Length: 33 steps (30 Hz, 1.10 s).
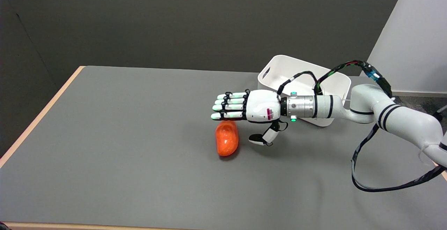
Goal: Pick up mango.
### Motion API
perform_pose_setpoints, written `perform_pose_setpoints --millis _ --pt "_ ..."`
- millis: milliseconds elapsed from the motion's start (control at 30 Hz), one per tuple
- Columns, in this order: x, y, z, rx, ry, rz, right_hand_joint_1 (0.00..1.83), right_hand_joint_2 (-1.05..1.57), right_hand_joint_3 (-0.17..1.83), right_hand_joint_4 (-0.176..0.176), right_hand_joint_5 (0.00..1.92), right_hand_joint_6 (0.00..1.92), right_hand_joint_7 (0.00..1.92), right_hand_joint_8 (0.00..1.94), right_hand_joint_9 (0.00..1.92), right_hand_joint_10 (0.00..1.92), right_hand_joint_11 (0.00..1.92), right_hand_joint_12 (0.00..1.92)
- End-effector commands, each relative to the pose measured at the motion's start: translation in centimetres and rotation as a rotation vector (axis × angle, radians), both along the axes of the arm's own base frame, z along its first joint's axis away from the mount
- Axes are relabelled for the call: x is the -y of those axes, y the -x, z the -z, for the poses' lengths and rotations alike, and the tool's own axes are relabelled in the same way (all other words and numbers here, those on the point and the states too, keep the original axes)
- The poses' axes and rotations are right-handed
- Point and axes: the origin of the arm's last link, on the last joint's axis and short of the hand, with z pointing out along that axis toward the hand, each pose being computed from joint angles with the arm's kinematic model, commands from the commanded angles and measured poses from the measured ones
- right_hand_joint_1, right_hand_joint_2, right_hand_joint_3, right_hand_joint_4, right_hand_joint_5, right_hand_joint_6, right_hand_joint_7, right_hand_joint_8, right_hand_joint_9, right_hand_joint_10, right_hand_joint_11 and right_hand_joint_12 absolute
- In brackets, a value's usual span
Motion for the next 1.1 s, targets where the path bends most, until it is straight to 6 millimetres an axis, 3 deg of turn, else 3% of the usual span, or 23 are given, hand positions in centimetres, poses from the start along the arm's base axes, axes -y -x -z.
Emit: perform_pose_setpoints --millis 33,267,700,1100 --pt "0.2 1.2 1.3 -0.112 -0.074 0.023 0.81 0.67 0.93 0.025 0.00 0.00 0.00 0.00 0.00 0.00 0.00 0.01" --pt "0.0 1.5 2.1 -0.123 -0.116 0.032 0.80 0.66 0.92 0.026 0.00 0.00 0.00 0.00 0.00 0.00 0.00 0.00" --pt "0.8 -0.7 3.7 -0.115 -0.196 -0.016 0.80 0.69 0.92 0.024 0.00 0.00 0.00 0.00 0.00 0.00 0.00 0.00" --pt "0.3 0.5 4.6 -0.192 -0.262 0.001 0.79 0.73 0.97 0.017 0.00 0.00 0.00 0.00 0.00 0.00 0.00 0.08"
